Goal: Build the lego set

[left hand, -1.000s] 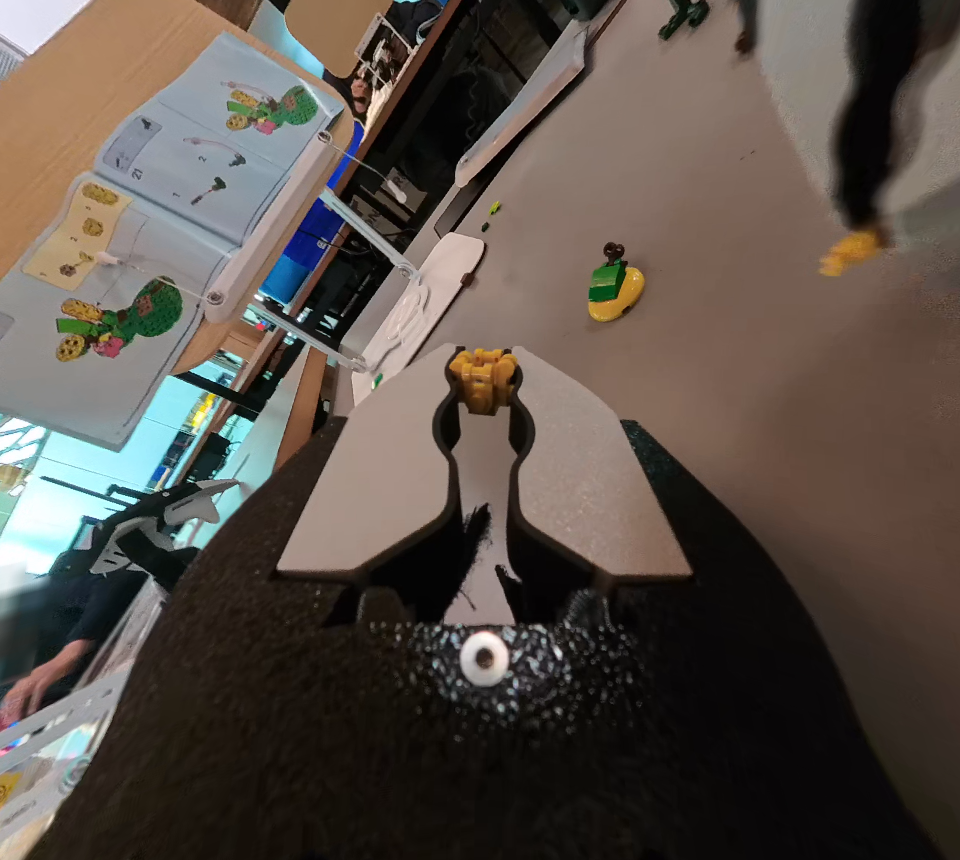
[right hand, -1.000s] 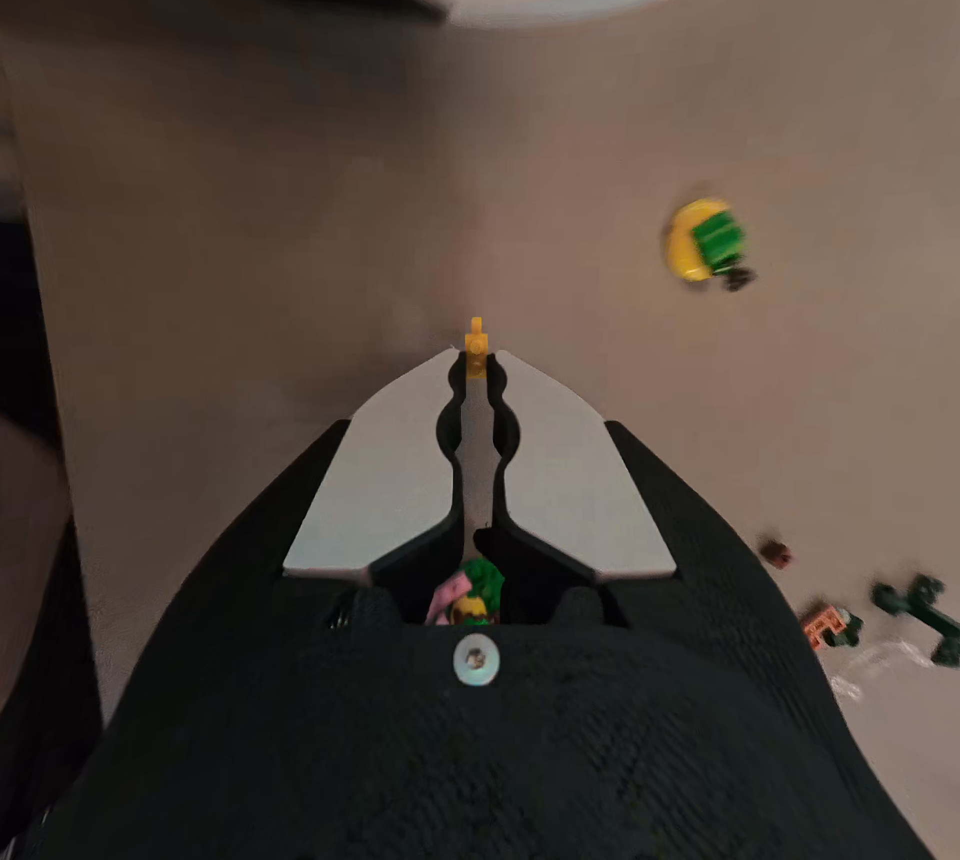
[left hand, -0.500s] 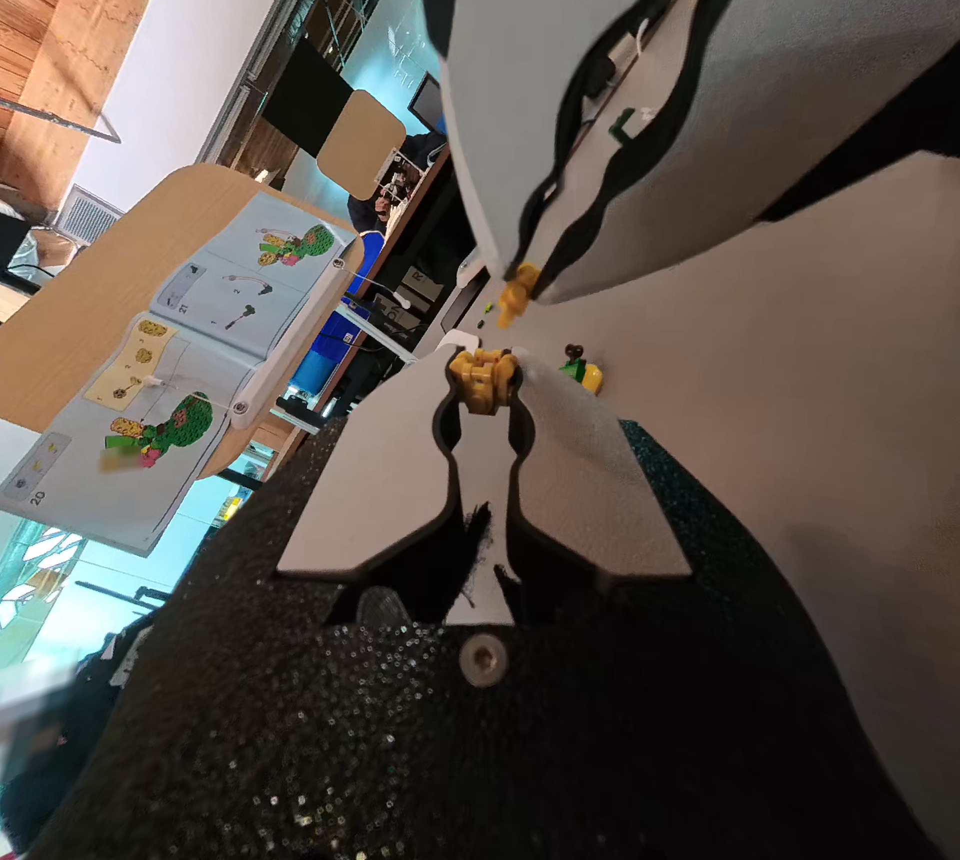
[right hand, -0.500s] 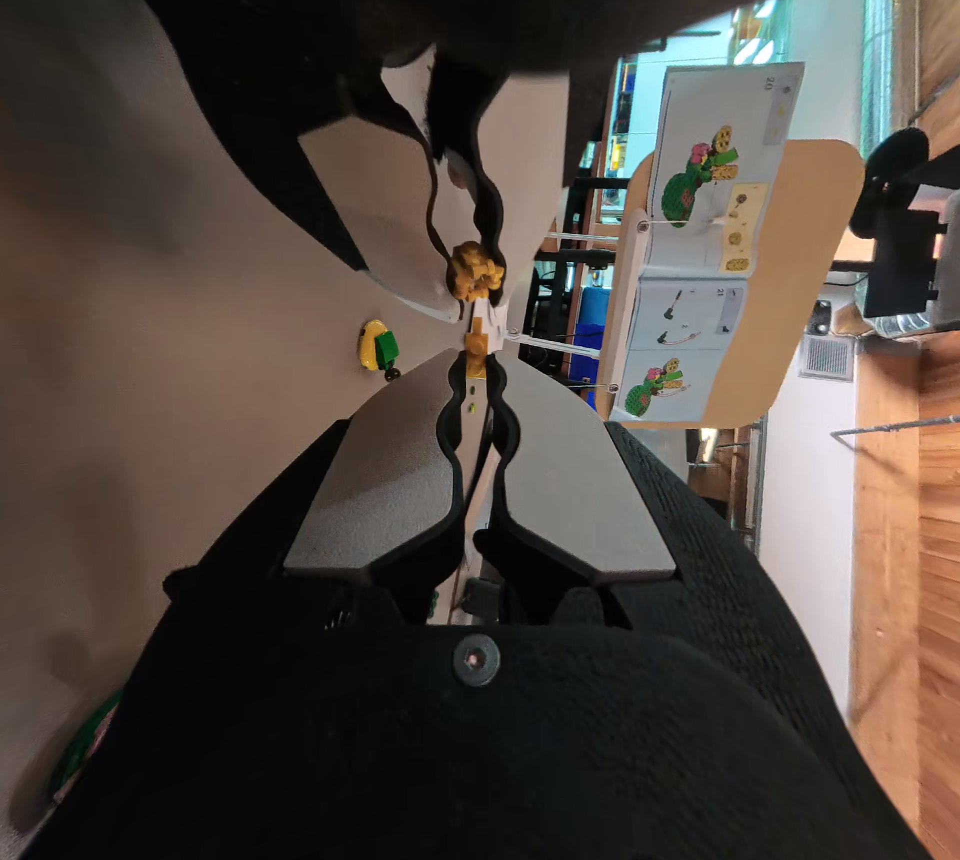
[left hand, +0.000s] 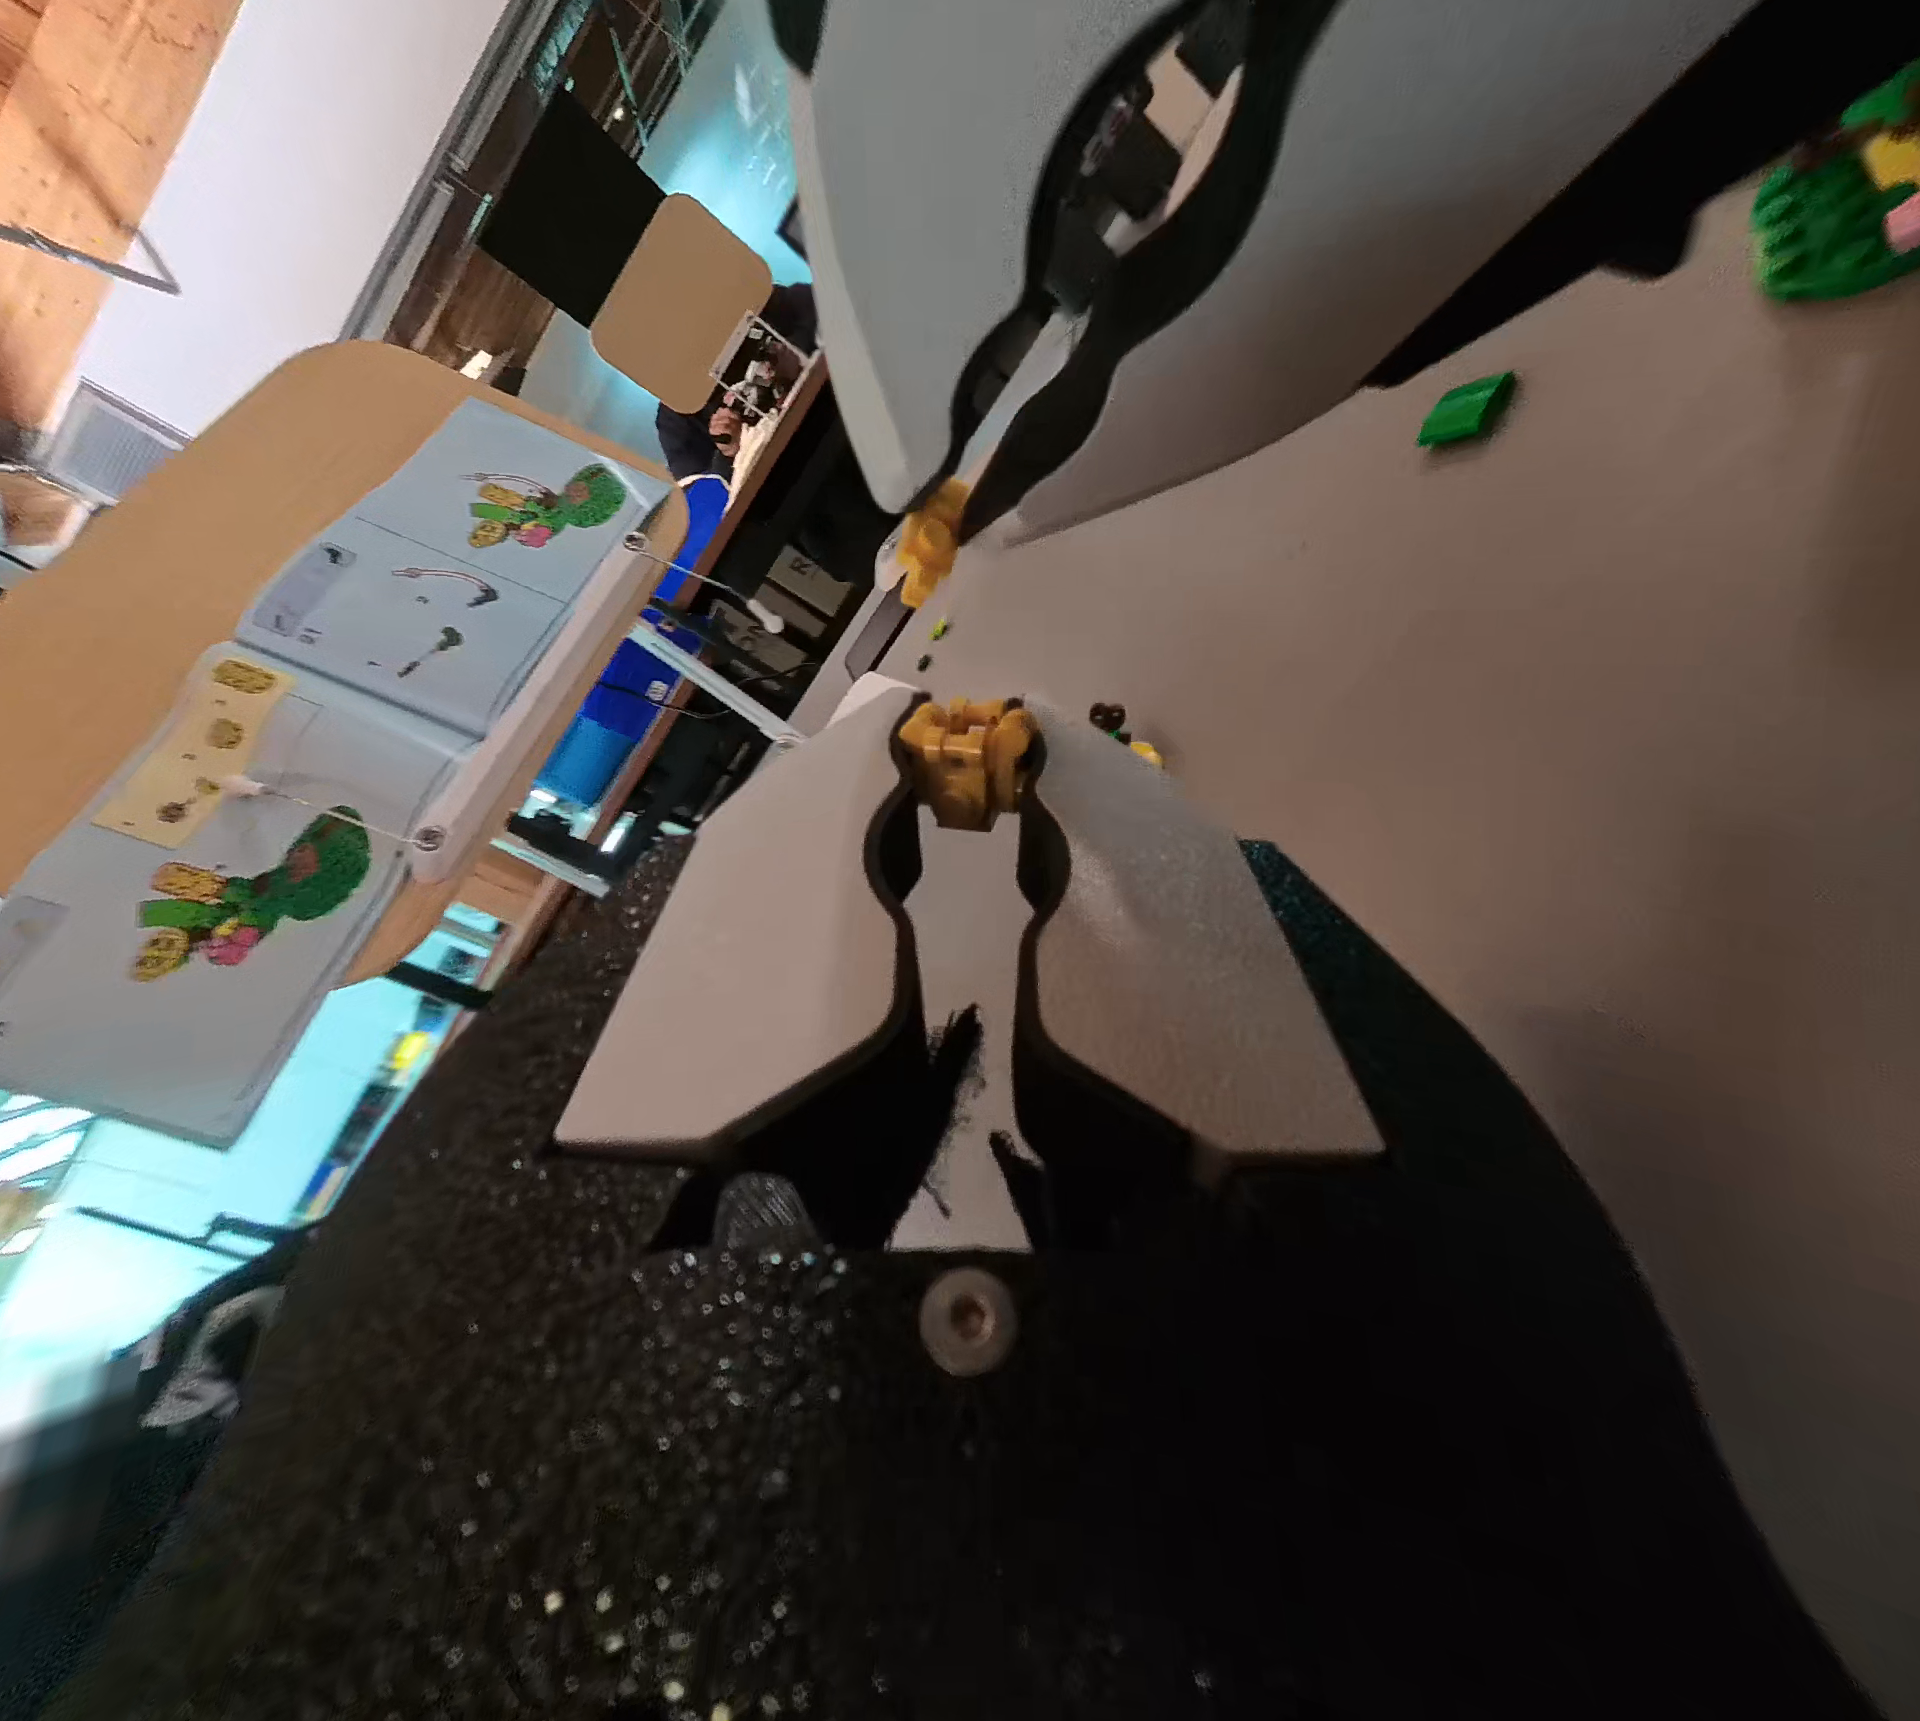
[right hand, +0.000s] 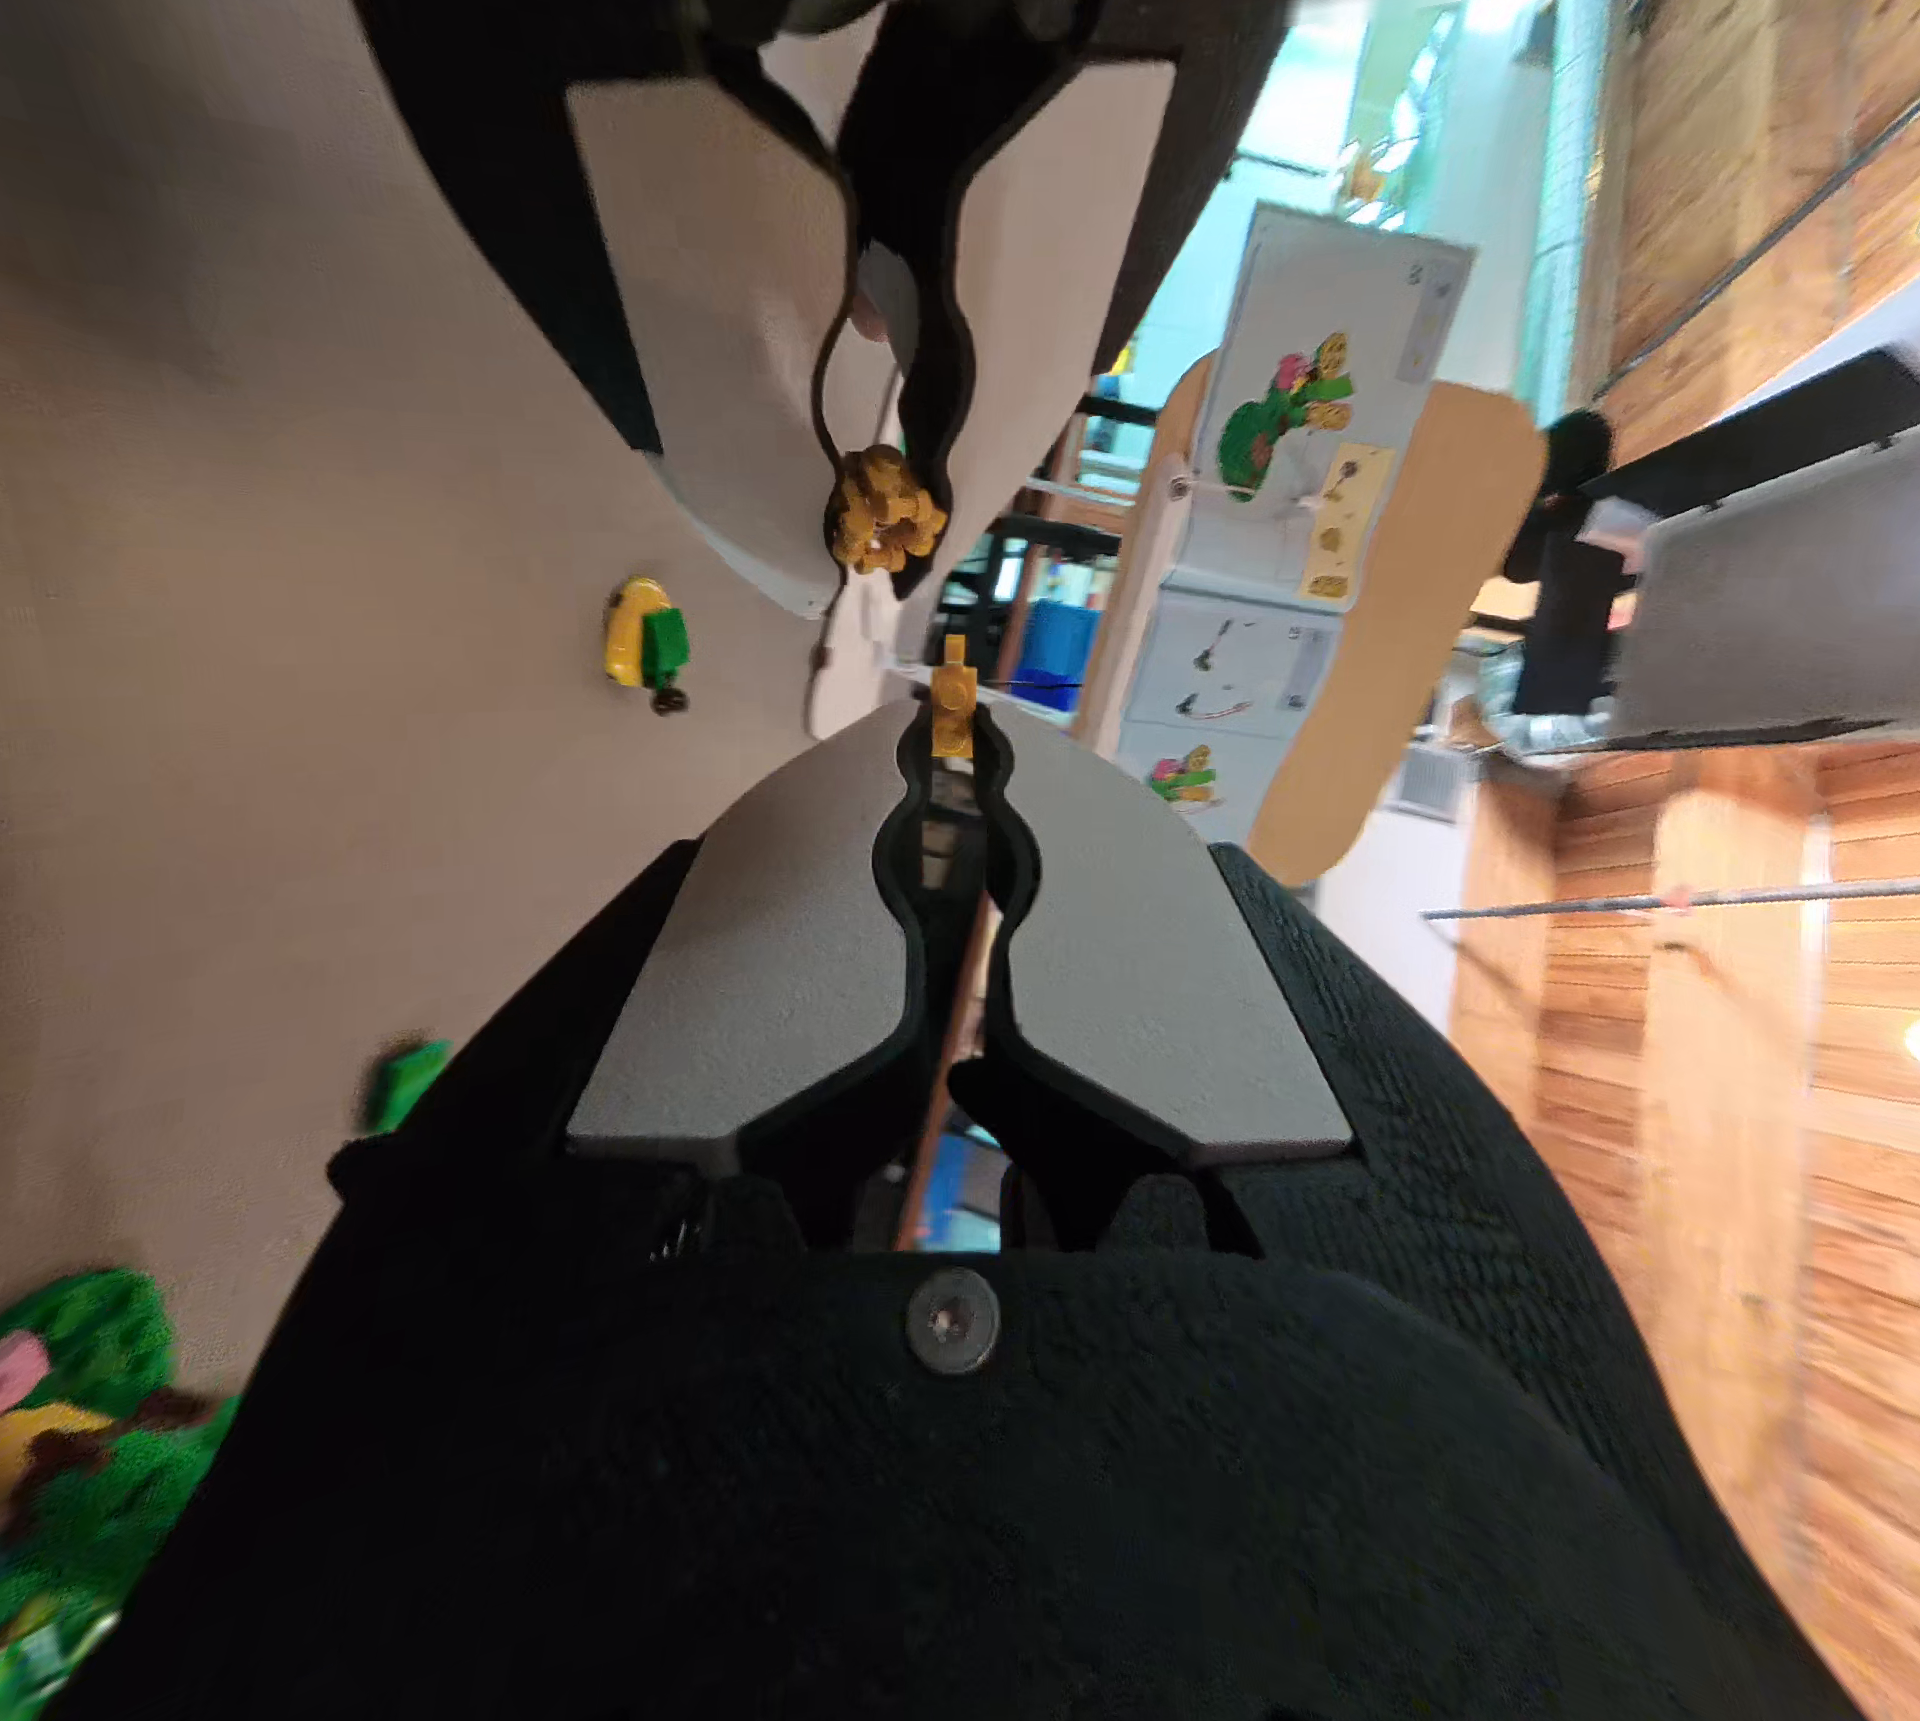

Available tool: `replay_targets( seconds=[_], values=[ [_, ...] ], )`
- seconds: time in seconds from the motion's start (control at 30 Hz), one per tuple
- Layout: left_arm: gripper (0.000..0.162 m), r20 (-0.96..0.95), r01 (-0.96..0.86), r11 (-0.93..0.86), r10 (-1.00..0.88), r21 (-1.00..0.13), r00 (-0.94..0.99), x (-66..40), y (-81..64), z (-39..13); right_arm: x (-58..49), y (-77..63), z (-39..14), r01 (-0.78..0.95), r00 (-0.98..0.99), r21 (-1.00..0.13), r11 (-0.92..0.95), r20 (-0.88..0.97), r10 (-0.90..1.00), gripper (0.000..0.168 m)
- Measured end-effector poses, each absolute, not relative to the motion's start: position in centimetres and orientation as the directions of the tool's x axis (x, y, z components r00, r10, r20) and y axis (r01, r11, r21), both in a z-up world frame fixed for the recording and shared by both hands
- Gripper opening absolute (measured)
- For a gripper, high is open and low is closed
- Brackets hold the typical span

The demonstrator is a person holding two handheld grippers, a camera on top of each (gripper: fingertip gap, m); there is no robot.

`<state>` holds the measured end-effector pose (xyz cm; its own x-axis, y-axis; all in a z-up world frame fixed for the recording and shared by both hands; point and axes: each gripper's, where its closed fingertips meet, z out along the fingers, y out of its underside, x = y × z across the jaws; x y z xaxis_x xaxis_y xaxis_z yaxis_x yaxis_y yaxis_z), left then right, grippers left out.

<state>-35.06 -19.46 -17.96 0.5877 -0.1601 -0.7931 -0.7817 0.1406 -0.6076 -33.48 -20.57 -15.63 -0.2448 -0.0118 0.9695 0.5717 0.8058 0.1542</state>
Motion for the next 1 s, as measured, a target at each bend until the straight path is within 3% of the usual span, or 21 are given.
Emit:
replay_targets(
  seconds=[0.1,0.23,0.37,0.5,0.73,1.0],
  values=[
    [0.014,-0.656,-0.647,0.143,-0.297,-0.749,0.694,-34.0,-19.8,-17.9,-33.6,-20.3,-15.3,0.533,-0.258,0.294,0.794,0.949,-0.179,0.005],
    [0.014,-0.272,-0.283,0.072,-0.574,-0.956,0.772,-32.2,-20.9,-17.0,-33.7,-20.9,-14.6,0.438,-0.246,0.422,0.794,0.906,-0.345,0.005],
    [0.014,0.006,-0.072,-0.072,-0.741,-0.995,0.671,-31.4,-22.3,-17.0,-33.3,-22.0,-13.6,0.340,-0.210,0.414,0.844,0.909,-0.361,0.006],
    [0.014,0.329,0.187,-0.279,-0.877,-0.942,0.350,-29.5,-25.1,-15.5,-32.9,-23.6,-13.0,0.194,-0.182,0.482,0.854,0.874,-0.451,0.005],
    [0.013,0.408,0.273,-0.378,-0.911,-0.885,0.061,-28.6,-27.8,-14.1,-31.8,-25.4,-12.0,0.073,-0.131,0.562,0.824,0.824,-0.551,0.005],
    [0.013,0.415,0.269,-0.393,-0.909,-0.879,0.028,-28.3,-27.9,-14.2,-31.9,-26.9,-12.6,-0.004,-0.099,0.634,0.773,0.769,-0.631,0.005]
  ],
)
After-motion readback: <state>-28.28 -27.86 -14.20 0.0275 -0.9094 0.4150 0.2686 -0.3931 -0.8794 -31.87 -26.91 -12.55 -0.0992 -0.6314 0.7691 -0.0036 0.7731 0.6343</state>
